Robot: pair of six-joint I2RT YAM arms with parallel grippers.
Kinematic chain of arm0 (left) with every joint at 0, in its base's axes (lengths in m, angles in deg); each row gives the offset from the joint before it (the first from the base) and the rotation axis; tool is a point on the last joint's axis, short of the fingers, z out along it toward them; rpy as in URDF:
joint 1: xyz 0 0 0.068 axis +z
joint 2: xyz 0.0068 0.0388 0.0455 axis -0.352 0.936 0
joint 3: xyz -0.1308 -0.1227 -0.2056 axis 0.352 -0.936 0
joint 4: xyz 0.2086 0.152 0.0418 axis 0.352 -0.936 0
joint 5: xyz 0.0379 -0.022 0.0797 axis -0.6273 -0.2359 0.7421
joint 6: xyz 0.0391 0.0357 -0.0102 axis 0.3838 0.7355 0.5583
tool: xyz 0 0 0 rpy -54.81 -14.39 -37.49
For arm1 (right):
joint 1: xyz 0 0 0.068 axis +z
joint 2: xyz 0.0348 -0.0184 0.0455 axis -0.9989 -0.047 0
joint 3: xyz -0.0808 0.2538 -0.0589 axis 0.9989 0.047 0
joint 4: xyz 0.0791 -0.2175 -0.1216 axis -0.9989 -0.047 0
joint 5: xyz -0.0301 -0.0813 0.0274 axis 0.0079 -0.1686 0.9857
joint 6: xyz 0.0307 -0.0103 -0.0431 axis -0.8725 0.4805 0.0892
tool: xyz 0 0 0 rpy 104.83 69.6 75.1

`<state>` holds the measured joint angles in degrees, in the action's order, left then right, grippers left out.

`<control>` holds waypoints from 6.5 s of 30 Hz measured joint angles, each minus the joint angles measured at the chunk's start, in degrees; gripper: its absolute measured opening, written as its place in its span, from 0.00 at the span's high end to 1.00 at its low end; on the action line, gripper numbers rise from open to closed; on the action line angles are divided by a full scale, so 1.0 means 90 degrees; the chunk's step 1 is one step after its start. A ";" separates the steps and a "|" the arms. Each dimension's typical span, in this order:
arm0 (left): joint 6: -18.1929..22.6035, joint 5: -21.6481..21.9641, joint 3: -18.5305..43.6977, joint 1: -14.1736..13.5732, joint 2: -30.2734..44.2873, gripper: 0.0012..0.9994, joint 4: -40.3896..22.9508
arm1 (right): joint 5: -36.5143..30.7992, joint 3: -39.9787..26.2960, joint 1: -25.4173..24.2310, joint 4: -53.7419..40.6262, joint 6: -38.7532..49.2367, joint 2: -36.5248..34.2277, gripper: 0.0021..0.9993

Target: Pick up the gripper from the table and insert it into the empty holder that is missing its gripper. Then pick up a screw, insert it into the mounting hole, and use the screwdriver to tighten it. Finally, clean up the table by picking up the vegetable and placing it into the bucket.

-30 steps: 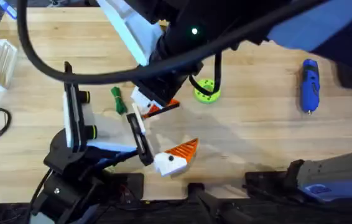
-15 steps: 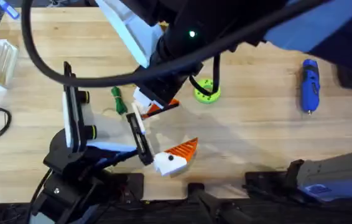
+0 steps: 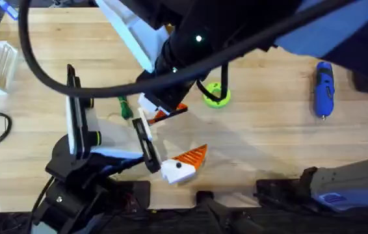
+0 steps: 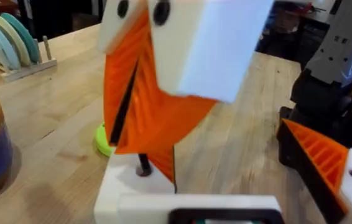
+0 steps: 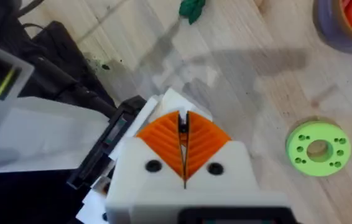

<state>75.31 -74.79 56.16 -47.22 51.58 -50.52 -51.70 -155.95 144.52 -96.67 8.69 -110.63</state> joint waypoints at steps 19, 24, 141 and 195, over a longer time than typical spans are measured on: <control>0.0041 -0.0009 0.0000 0.0000 -0.0002 0.01 0.0002 | -0.0017 0.0002 0.0000 0.0014 -0.0068 -0.0058 1.00; 0.0041 -0.0016 0.0000 0.0000 -0.0002 0.01 0.0000 | -0.0017 0.0002 0.0000 0.0009 -0.0068 -0.0060 1.00; 0.0092 0.0008 0.0000 0.0000 -0.0007 0.99 0.0007 | -0.1310 0.3807 -0.5957 0.0386 -0.0324 0.3315 0.01; 0.0092 0.0008 0.0000 0.0000 -0.0007 0.99 0.0007 | -0.0651 0.3812 -0.9525 0.3861 0.1409 -0.0624 0.56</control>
<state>76.14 -74.72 56.16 -47.22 51.52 -50.46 -57.56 -121.64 58.79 -61.92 21.37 -116.24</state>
